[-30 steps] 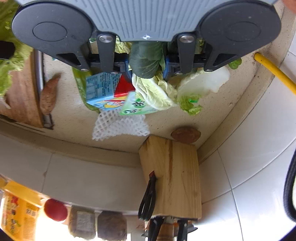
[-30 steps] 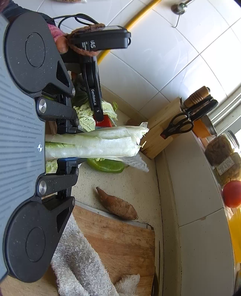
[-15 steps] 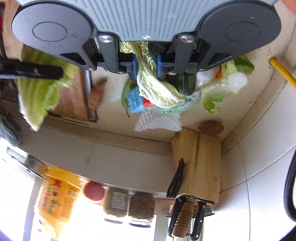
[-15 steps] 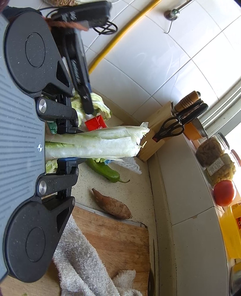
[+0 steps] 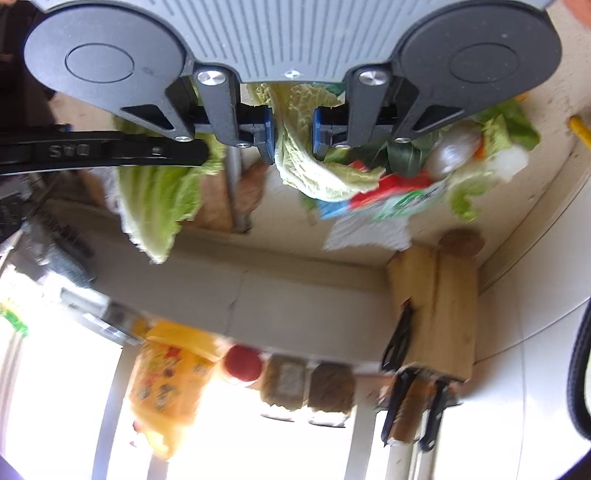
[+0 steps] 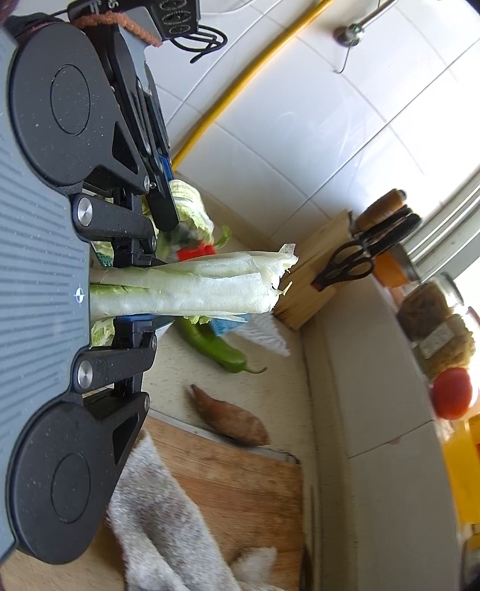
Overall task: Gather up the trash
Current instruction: 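Grasp a pale cabbage leaf with the left gripper while the right holds its leaves, then carry both held cabbage leaves over the trash bin below the counter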
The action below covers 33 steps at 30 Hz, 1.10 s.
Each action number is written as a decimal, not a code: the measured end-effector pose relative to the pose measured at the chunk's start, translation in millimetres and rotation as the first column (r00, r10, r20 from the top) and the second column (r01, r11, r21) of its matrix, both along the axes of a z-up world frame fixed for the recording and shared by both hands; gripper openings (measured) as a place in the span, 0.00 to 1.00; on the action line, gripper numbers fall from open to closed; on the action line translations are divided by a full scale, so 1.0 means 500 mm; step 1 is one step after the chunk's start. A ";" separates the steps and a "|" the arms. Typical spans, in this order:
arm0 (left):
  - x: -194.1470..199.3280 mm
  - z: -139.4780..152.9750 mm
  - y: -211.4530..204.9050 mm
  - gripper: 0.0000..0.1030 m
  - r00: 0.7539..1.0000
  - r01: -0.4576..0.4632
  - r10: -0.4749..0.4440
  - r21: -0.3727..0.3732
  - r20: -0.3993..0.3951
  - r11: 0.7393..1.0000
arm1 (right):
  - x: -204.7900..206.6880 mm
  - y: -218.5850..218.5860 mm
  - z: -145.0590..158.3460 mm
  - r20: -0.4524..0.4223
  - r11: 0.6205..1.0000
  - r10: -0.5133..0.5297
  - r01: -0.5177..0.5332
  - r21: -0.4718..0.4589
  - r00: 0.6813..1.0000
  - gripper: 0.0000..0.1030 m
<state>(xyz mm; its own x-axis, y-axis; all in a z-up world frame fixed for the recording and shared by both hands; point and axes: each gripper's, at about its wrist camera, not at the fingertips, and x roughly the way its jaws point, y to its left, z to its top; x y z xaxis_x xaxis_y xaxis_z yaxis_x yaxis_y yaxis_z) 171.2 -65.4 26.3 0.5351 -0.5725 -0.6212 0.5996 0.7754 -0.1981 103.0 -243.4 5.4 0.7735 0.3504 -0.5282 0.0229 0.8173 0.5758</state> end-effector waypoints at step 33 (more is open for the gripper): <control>-0.094 -0.150 -0.032 0.06 0.991 -0.013 0.024 0.086 -0.130 0.996 | -0.086 0.030 -0.061 -0.137 0.989 0.004 -0.024 -0.145 0.991 0.28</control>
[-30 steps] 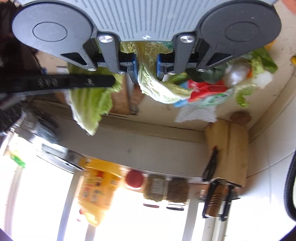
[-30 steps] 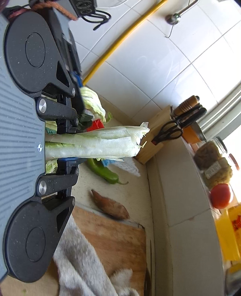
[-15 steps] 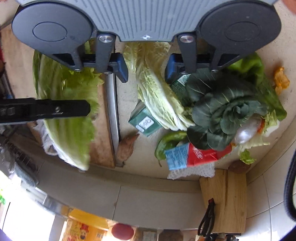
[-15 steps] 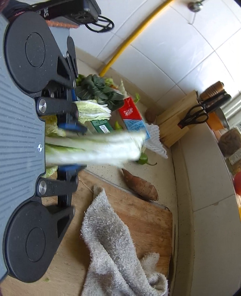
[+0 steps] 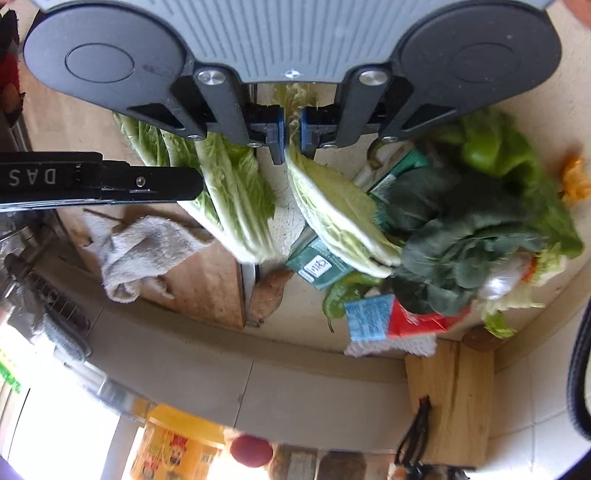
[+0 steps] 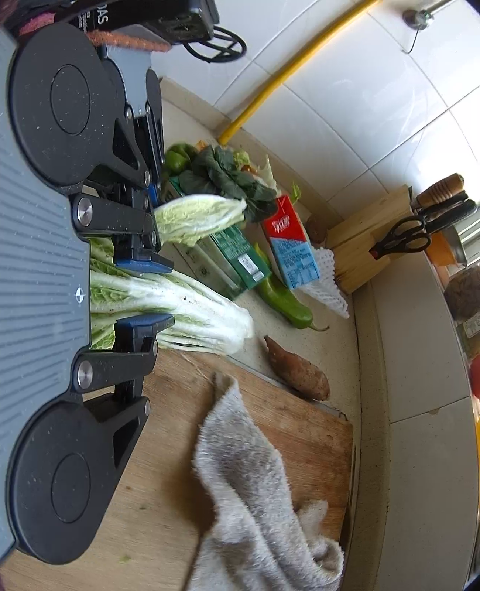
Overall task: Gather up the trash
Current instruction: 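Carry both held cabbage leaves over the trash bin below the counter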
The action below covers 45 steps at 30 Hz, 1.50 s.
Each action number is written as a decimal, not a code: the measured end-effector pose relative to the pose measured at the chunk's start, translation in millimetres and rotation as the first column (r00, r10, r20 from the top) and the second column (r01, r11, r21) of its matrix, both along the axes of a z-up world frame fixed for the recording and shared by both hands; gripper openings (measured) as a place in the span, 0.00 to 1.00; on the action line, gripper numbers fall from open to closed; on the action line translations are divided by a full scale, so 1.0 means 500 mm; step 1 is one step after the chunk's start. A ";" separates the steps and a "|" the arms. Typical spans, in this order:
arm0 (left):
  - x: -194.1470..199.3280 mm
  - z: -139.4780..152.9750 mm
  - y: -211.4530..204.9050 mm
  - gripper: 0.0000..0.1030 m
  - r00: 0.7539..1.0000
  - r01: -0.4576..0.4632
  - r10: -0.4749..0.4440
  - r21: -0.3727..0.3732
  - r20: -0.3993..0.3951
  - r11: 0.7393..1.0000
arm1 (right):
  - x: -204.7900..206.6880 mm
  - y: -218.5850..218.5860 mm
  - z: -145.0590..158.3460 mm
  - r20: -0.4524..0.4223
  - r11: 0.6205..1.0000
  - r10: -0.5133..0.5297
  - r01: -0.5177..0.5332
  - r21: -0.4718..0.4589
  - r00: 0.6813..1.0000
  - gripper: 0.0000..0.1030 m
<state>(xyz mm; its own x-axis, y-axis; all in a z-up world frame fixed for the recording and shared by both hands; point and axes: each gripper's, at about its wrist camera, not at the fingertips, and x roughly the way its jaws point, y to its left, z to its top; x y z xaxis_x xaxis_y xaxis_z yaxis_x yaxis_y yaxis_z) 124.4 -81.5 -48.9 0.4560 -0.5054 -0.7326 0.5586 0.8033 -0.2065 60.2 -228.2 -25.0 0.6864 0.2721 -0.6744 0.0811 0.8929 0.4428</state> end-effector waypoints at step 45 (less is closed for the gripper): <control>-0.252 0.124 0.373 0.06 0.837 -0.518 0.524 -0.083 0.157 0.851 | 0.007 0.312 0.094 0.177 0.833 0.468 -0.499 0.237 0.866 0.25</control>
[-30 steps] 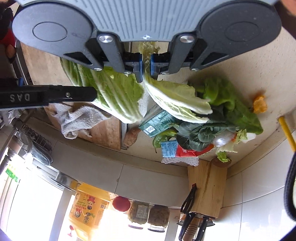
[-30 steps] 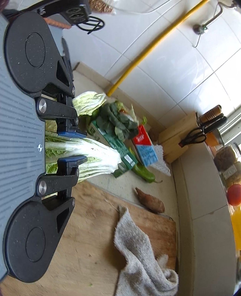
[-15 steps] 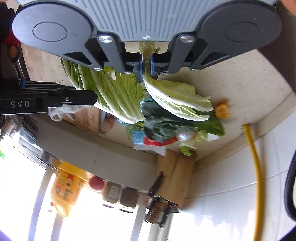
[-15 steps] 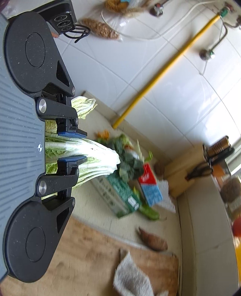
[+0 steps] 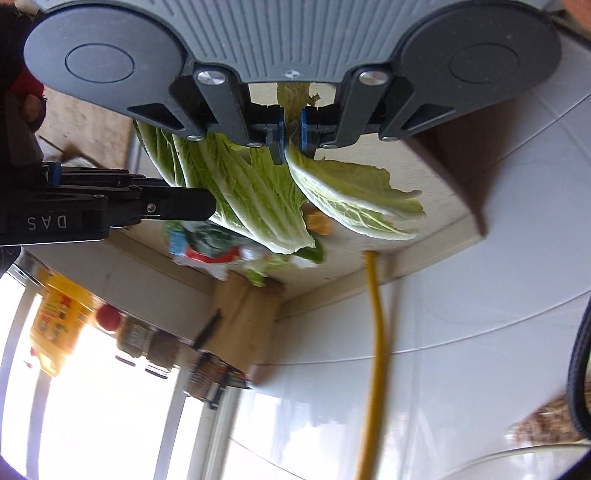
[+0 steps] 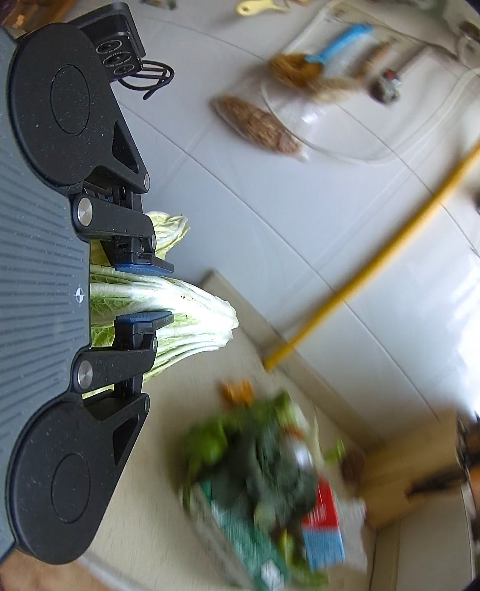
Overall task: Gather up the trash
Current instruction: 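Carry both held cabbage leaves over the trash bin below the counter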
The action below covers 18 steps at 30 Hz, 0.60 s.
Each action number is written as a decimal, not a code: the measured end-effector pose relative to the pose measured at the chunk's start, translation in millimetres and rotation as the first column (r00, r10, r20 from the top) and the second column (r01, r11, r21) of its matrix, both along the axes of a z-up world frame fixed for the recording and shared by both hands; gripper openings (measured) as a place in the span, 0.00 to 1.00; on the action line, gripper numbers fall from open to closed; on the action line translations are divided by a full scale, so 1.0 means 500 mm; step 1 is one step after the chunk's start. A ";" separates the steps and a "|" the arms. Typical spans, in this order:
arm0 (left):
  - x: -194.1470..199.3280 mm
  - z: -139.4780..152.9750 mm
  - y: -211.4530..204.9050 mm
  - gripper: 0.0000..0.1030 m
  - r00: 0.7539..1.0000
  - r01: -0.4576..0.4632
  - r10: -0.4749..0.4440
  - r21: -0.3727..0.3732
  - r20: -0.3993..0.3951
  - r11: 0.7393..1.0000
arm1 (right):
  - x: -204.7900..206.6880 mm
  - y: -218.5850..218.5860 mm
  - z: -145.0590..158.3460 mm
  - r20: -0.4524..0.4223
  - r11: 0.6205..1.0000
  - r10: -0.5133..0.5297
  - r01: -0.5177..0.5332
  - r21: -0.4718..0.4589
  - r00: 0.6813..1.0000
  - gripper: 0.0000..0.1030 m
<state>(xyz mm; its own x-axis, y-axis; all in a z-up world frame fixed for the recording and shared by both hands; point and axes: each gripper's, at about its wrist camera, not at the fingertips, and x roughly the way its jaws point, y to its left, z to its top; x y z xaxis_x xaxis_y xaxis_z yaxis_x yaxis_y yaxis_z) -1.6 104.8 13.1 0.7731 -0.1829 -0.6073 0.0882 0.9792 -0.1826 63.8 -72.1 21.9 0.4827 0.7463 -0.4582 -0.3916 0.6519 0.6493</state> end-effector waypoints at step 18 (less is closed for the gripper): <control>-0.052 -0.108 0.206 0.07 0.910 -0.375 0.386 0.093 -0.154 0.922 | 0.052 0.329 -0.100 -0.119 0.928 0.360 -0.368 -0.052 0.925 0.25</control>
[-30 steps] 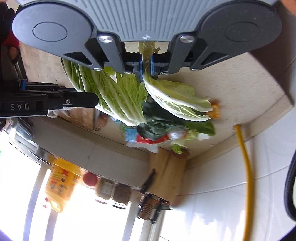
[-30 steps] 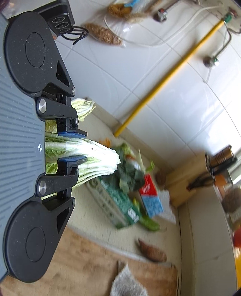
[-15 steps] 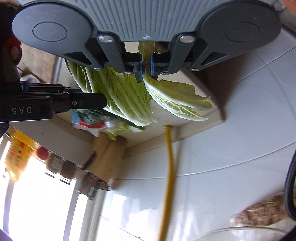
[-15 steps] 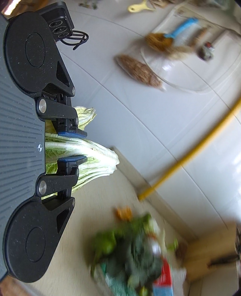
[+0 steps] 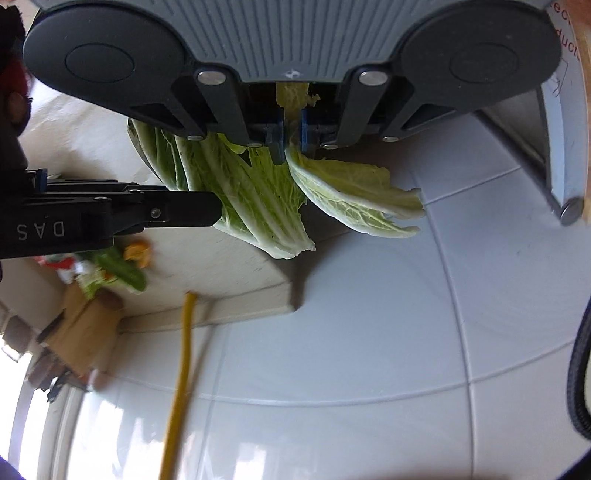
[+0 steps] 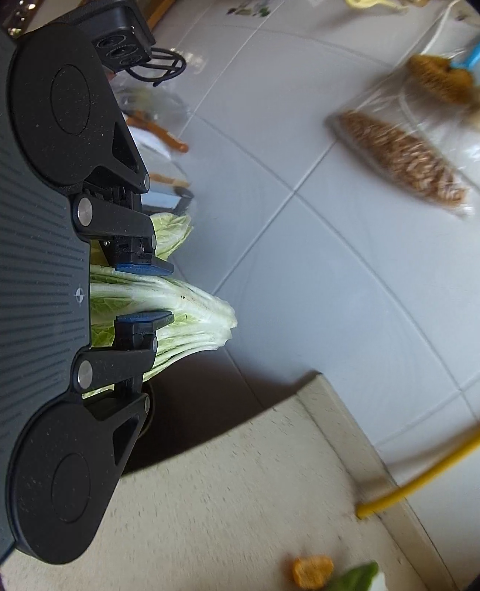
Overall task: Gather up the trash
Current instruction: 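Carry both held cabbage leaves over the trash bin below the counter, then open both grippers to drop the cabbage leaves into the bin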
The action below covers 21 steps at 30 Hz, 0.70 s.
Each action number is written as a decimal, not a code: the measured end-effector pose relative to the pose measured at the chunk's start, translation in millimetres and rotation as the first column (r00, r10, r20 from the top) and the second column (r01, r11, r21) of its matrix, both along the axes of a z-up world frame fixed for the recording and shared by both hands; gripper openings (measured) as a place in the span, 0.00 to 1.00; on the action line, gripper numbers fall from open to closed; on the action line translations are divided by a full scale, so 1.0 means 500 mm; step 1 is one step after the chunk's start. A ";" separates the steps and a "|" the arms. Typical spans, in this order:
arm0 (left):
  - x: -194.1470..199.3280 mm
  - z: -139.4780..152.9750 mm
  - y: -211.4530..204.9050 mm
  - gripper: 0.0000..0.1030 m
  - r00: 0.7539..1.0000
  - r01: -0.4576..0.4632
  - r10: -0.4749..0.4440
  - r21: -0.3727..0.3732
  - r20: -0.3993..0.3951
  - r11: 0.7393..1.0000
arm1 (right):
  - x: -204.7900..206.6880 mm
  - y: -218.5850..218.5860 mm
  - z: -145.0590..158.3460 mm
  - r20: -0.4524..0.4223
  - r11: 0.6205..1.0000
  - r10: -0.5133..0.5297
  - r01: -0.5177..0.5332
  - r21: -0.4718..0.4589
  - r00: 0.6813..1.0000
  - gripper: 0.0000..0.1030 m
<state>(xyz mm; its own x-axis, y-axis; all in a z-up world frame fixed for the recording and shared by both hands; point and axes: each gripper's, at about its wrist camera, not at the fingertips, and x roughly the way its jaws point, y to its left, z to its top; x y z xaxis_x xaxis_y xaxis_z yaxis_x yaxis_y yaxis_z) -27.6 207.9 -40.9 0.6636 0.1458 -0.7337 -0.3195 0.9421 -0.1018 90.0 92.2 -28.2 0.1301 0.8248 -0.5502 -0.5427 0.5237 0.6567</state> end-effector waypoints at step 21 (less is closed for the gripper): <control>0.023 -0.149 0.101 0.49 0.973 -0.124 0.120 -0.011 -0.195 0.992 | 0.023 0.096 -0.088 -0.070 0.992 0.010 -0.018 -0.125 0.998 0.43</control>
